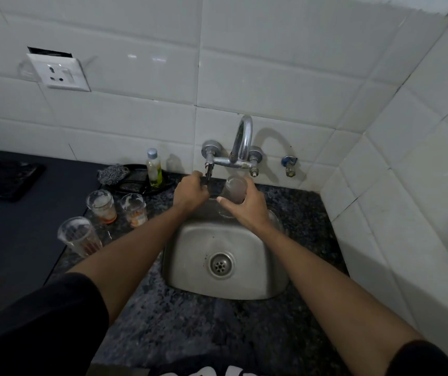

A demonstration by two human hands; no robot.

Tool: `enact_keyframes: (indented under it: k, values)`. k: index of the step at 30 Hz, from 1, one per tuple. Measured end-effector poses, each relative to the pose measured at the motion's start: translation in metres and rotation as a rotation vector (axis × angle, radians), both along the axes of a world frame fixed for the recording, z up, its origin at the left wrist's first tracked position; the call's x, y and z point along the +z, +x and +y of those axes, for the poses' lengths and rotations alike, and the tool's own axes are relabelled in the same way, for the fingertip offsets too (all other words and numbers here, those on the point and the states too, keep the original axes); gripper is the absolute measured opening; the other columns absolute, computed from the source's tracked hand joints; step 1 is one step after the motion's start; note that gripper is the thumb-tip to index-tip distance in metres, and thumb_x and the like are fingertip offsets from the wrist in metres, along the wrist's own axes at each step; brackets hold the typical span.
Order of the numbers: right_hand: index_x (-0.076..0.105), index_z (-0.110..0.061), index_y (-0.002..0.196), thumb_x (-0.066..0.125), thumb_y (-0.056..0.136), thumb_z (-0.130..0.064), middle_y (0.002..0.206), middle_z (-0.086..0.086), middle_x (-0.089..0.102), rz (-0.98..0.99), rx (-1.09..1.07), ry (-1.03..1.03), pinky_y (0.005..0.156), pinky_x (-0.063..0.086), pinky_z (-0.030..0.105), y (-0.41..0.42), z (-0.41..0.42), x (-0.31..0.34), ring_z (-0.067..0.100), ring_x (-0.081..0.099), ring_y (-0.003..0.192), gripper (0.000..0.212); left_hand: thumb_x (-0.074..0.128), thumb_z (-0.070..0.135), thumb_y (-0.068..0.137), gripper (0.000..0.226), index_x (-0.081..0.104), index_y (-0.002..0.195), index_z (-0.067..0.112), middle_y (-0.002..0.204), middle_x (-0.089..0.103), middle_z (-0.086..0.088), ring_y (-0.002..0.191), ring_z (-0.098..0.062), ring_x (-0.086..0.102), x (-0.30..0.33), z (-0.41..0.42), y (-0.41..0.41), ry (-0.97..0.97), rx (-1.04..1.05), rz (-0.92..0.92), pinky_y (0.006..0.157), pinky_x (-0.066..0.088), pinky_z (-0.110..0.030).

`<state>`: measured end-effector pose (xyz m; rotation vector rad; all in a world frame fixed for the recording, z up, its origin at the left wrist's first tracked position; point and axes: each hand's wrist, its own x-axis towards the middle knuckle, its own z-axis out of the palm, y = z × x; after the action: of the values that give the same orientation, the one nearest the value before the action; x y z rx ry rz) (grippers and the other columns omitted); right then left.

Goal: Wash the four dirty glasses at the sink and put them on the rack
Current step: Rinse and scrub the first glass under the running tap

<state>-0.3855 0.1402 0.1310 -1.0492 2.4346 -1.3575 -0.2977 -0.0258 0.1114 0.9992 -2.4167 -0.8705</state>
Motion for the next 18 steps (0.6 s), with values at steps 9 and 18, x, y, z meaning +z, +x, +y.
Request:
enact_keyframes:
  k: [9,18]
  values:
    - [0.053,-0.026,0.135,0.084,0.068,-0.063,0.101,-0.011,0.073,0.073,-0.117,0.054,0.080,0.061,0.039,0.020,0.003,0.002,0.011,0.070,0.086,0.082,0.065,0.022,0.089,0.041,0.062,0.127,0.006,0.112,0.073,-0.014,0.102,-0.035,0.068,0.005,0.010,0.023,-0.001,-0.045,0.037,0.084,0.056,-0.044]
    - [0.054,-0.028,0.127,0.083,0.071,-0.063,0.107,-0.006,0.073,0.078,-0.183,0.120,0.083,0.058,0.039,0.039,0.014,0.008,0.018,0.070,0.097,0.072,0.067,0.021,0.086,0.050,0.059,0.134,0.008,0.118,0.072,-0.014,0.107,-0.032,0.068,0.008,0.023,0.047,-0.031,-0.078,0.024,0.088,0.056,-0.044]
